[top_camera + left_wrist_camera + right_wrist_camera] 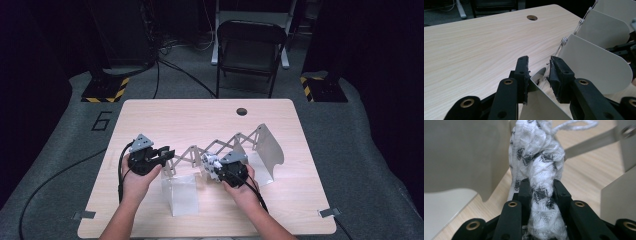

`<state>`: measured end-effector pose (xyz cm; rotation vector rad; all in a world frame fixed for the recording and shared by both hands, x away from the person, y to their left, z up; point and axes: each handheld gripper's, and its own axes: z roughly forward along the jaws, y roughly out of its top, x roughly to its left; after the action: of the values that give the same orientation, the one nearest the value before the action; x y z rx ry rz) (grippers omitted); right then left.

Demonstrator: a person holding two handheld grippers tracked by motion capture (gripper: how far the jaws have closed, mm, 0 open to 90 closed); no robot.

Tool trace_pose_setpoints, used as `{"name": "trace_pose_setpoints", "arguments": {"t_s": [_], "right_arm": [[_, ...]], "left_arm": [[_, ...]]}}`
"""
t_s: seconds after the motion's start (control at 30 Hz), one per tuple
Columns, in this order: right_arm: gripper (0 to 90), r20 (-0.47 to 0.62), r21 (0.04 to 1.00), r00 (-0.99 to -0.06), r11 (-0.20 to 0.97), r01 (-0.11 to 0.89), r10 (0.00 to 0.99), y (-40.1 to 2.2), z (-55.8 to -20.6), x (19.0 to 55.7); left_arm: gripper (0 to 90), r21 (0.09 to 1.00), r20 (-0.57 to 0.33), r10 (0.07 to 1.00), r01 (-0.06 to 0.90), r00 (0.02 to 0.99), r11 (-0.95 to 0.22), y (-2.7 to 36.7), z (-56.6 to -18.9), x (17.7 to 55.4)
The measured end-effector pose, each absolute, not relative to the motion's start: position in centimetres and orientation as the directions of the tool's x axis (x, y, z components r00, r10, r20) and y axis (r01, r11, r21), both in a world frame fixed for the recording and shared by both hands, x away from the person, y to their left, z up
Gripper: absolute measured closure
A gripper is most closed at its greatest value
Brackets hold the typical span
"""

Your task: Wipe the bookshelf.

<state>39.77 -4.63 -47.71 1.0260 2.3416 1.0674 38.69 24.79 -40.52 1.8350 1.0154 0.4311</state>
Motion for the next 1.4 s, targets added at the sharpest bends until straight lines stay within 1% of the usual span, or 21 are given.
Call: {"name": "trace_pose_setpoints", "arguments": {"t_s": [0.1,0.17,0.2,0.27,0.3,0.37,0.47,0.6,0.67,0.7,0.83,0.9,0.93,1.0,1.03,1.1,1.17,1.23,1.27,1.4], "right_arm": [[73.0,-0.017,0.826,-0.638,0.371,0.425,0.770,-5.3,-45.5,39.3],[73.0,-0.032,0.873,-0.616,0.322,0.366,0.787,-5.8,-43.8,38.9],[73.0,-0.056,0.894,-0.595,0.306,0.328,0.802,-6.2,-42.6,38.6],[73.0,-0.076,0.908,-0.564,0.290,0.301,0.822,-6.7,-41.5,38.4],[73.0,-0.072,0.908,-0.558,0.287,0.307,0.827,-6.8,-41.5,38.5],[73.0,-0.060,0.899,-0.566,0.290,0.327,0.822,-7.0,-42.1,38.7],[73.1,-0.063,0.867,-0.572,0.329,0.374,0.818,-6.5,-44.1,38.7],[73.1,-0.056,0.799,-0.583,0.387,0.461,0.810,-5.9,-47.0,39.0],[73.0,-0.064,0.780,-0.583,0.404,0.477,0.810,-5.8,-47.6,39.0],[73.0,-0.057,0.790,-0.583,0.394,0.470,0.810,-5.8,-47.5,39.0],[73.0,-0.048,0.844,-0.561,0.334,0.420,0.826,-6.4,-45.1,38.7],[72.9,-0.025,0.880,-0.557,0.283,0.381,0.830,-6.9,-43.1,38.5],[72.9,-0.027,0.902,-0.552,0.258,0.346,0.833,-7.2,-41.6,38.3],[72.8,-0.020,0.923,-0.547,0.226,0.312,0.837,-7.6,-40.4,38.2],[72.8,-0.020,0.924,-0.545,0.224,0.310,0.838,-7.7,-40.0,38.3],[72.7,-0.018,0.919,-0.545,0.228,0.320,0.838,-7.7,-40.4,38.6],[72.7,-0.023,0.890,-0.553,0.269,0.368,0.833,-7.3,-41.9,38.8],[72.7,-0.029,0.869,-0.560,0.297,0.395,0.828,-7.0,-43.3,38.9],[72.8,-0.022,0.840,-0.571,0.325,0.434,0.821,-6.6,-44.9,39.0],[72.8,-0.017,0.796,-0.600,0.374,0.475,0.799,-5.9,-47.3,39.0]], "left_arm": [[68.7,0.869,-0.133,0.796,0.456,0.591,-0.194,24.8,-40.5,38.7],[68.7,0.868,-0.132,0.795,0.456,0.591,-0.195,24.8,-40.5,38.7],[68.7,0.869,-0.132,0.796,0.455,0.591,-0.194,24.8,-40.5,38.7],[68.6,0.868,-0.134,0.795,0.456,0.592,-0.194,24.8,-40.5,38.7],[68.6,0.868,-0.133,0.795,0.456,0.591,-0.194,24.8,-40.5,38.7],[68.6,0.868,-0.134,0.795,0.456,0.592,-0.194,24.8,-40.5,38.7],[68.4,0.868,-0.134,0.795,0.456,0.592,-0.194,24.8,-40.5,38.7],[68.3,0.867,-0.137,0.794,0.459,0.592,-0.192,24.7,-40.5,38.7],[68.3,0.867,-0.138,0.794,0.460,0.592,-0.192,24.7,-40.5,38.7],[68.3,0.867,-0.138,0.794,0.460,0.592,-0.192,24.7,-40.5,38.7],[68.1,0.868,-0.136,0.795,0.459,0.591,-0.192,24.7,-40.5,38.7],[68.0,0.868,-0.137,0.796,0.459,0.590,-0.191,24.7,-40.5,38.7],[67.9,0.868,-0.136,0.796,0.459,0.590,-0.192,24.7,-40.5,38.7],[67.8,0.867,-0.136,0.796,0.459,0.590,-0.192,24.7,-40.5,38.7],[67.8,0.867,-0.136,0.796,0.459,0.590,-0.192,24.7,-40.6,38.7],[67.8,0.868,-0.137,0.797,0.459,0.589,-0.190,24.7,-40.6,38.7],[67.9,0.868,-0.138,0.797,0.460,0.588,-0.189,24.7,-40.6,38.6],[67.8,0.868,-0.138,0.797,0.460,0.588,-0.189,24.7,-40.6,38.7],[67.8,0.868,-0.138,0.797,0.460,0.588,-0.189,24.7,-40.6,38.7],[67.9,0.868,-0.138,0.797,0.460,0.589,-0.189,24.7,-40.6,38.7]]}}
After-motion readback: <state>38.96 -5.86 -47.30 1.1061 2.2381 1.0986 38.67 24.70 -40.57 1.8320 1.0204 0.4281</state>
